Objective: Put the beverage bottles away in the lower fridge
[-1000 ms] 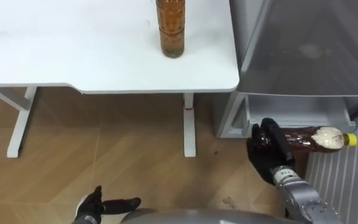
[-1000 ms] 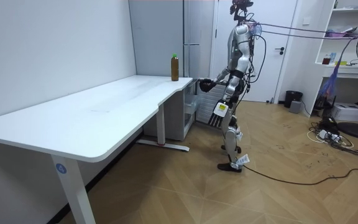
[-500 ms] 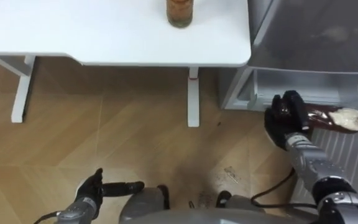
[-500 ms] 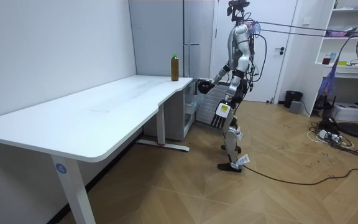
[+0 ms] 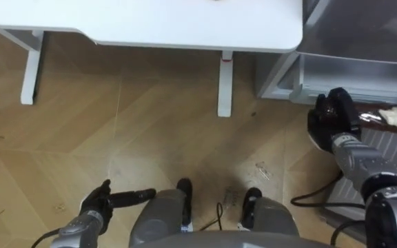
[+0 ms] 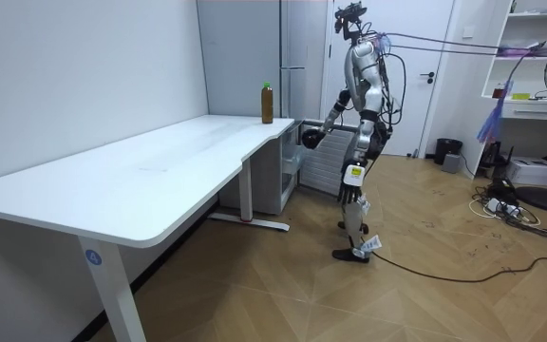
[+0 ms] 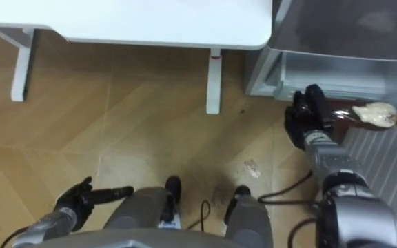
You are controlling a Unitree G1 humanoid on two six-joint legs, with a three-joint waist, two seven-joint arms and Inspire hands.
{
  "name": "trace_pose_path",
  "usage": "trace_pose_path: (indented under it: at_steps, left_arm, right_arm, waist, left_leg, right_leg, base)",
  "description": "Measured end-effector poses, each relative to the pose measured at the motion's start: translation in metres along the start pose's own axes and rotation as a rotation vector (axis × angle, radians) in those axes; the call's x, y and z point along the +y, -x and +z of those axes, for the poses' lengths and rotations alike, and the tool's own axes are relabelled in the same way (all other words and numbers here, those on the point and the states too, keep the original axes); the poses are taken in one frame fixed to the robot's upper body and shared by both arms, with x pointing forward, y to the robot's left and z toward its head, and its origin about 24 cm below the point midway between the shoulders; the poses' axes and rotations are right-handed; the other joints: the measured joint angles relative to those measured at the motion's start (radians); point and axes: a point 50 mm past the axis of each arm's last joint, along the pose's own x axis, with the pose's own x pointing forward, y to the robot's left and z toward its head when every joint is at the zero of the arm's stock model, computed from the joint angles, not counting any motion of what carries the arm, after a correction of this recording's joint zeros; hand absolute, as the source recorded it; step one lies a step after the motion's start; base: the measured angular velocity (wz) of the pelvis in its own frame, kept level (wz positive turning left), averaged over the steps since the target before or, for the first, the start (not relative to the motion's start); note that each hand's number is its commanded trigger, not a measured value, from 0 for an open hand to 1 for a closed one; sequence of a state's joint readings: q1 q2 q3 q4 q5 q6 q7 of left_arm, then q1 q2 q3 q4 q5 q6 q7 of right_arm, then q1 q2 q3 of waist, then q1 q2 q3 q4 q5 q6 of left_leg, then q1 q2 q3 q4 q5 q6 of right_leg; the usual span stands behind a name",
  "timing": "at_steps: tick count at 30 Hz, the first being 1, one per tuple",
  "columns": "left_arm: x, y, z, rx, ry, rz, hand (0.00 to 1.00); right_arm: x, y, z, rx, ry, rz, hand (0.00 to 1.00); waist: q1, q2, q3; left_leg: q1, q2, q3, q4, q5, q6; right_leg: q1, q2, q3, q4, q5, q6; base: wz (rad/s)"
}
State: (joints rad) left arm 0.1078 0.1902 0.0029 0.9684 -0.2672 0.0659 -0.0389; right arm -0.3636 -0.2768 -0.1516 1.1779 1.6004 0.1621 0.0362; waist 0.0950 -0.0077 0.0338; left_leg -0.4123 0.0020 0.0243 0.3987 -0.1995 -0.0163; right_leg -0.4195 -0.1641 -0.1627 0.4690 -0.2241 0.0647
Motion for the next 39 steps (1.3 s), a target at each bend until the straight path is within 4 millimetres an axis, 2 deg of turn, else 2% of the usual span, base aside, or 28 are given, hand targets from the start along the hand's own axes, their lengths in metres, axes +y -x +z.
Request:
trace_pose_path:
  at_steps: [8,12,17,20,26,35,36,37,39]
  left_arm:
    - [0.007,0.001,-0.004,0.026,-0.002,0.015,0.00]
    - [0.013,0.003,-0.023,0.130,-0.071,0.035,0.00]
    - [0.012,0.005,-0.037,0.212,-0.153,0.025,0.00]
    - [0.012,0.005,-0.037,0.215,-0.179,0.021,0.00]
    - [0.012,0.005,-0.038,0.219,-0.206,0.023,0.00]
    - [0.014,0.005,-0.038,0.222,-0.207,0.027,0.00]
    - [0.015,0.005,-0.038,0.223,-0.209,0.028,0.00]
    - [0.015,0.005,-0.038,0.224,-0.209,0.029,0.00]
    - [0.017,0.005,-0.037,0.224,-0.211,0.031,0.00]
  right_arm:
    - [0.027,-0.004,0.008,-0.007,0.011,0.063,1.00]
    - [0.039,-0.004,0.016,-0.027,0.022,0.098,1.00]
    - [0.041,-0.003,0.021,-0.041,0.032,0.102,1.00]
    - [0.052,-0.004,0.020,-0.038,0.061,0.123,1.00]
    - [0.070,-0.005,0.019,-0.033,0.121,0.159,1.00]
    - [0.079,-0.005,0.021,-0.043,0.158,0.158,1.00]
    - [0.079,-0.005,0.021,-0.043,0.157,0.158,0.53]
    - [0.079,-0.005,0.021,-0.043,0.157,0.157,0.00]
    - [0.079,-0.005,0.021,-0.043,0.157,0.156,0.00]
  waist:
    - [0.000,0.000,0.0023]
    - [0.000,-0.005,0.0059]
    - [0.022,-0.006,0.0072]
    - [0.024,-0.009,0.0094]
    - [0.026,-0.010,0.0096]
    - [0.023,-0.014,0.0114]
    - [0.024,-0.014,0.0114]
    - [0.024,-0.014,0.0114]
    - [0.024,-0.014,0.0114]
  left_leg:
    - [-0.016,-0.003,0.004,0.018,0.000,0.000]
    - [-0.060,-0.005,0.003,0.048,0.000,0.000]
    - [-0.083,-0.005,0.005,0.061,0.000,0.000]
    - [-0.101,-0.015,0.007,0.072,0.000,0.000]
    - [-0.112,-0.013,0.007,0.080,0.000,-0.001]
    - [-0.135,-0.013,0.015,0.096,0.000,0.000]
    - [-0.135,-0.013,0.016,0.097,0.000,-0.001]
    - [-0.135,-0.013,0.016,0.098,0.000,0.000]
    - [-0.135,-0.013,0.016,0.099,0.000,0.000]
  right_leg:
    - [-0.025,-0.005,0.009,0.033,-0.007,-0.005]
    - [-0.069,-0.010,0.013,0.058,-0.017,-0.007]
    - [-0.096,-0.011,0.020,0.081,-0.021,-0.008]
    - [-0.125,-0.026,0.024,0.118,-0.038,-0.008]
    - [-0.134,-0.026,0.020,0.127,-0.043,-0.011]
    - [-0.159,-0.031,0.022,0.141,-0.042,-0.012]
    - [-0.159,-0.032,0.022,0.141,-0.042,-0.012]
    - [-0.159,-0.032,0.022,0.141,-0.042,-0.012]
    - [-0.159,-0.032,0.022,0.143,-0.042,-0.012]
  base:
    - [-0.01]
    - [0.03]
    - [0.01]
    - [0.05]
    - [0.03]
    - [-0.01]
    - [0.00]
    - [0.00]
    - [0.00]
